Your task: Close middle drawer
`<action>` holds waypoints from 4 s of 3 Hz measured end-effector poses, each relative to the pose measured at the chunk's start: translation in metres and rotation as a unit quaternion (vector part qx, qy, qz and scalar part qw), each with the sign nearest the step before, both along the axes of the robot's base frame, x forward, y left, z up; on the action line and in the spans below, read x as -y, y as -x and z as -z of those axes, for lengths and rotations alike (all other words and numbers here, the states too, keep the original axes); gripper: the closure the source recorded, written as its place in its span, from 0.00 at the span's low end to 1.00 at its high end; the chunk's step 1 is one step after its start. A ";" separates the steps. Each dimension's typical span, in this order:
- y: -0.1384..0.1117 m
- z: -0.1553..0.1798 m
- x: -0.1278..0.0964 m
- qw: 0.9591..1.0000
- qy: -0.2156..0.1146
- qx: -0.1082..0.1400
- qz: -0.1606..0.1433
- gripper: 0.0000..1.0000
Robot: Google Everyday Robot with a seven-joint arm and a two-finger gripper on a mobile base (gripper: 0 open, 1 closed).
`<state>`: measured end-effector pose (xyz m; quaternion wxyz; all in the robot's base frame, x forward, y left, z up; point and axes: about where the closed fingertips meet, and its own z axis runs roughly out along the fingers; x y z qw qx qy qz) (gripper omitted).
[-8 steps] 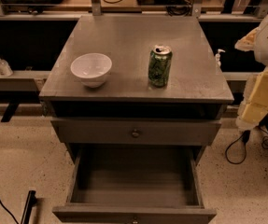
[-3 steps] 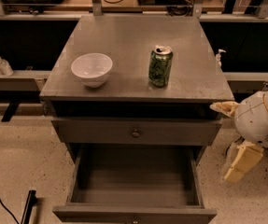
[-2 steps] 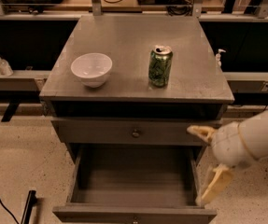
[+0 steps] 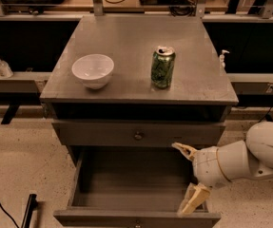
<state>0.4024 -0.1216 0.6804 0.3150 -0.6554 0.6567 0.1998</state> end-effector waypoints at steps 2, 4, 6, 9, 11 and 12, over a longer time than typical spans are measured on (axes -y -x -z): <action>0.025 0.130 0.008 0.996 -0.039 -0.062 0.053 0.00; 0.034 0.187 0.001 0.993 -0.076 -0.044 0.075 0.38; 0.055 0.220 -0.012 0.993 -0.099 0.002 0.057 0.85; 0.083 0.270 -0.023 0.993 -0.077 0.013 0.089 1.00; 0.046 0.274 -0.022 0.988 -0.082 0.042 0.123 1.00; 0.035 0.275 -0.022 0.987 -0.083 0.048 0.129 1.00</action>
Offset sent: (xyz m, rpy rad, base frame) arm -0.0421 -0.0192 -0.2177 0.1249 0.1644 -0.2038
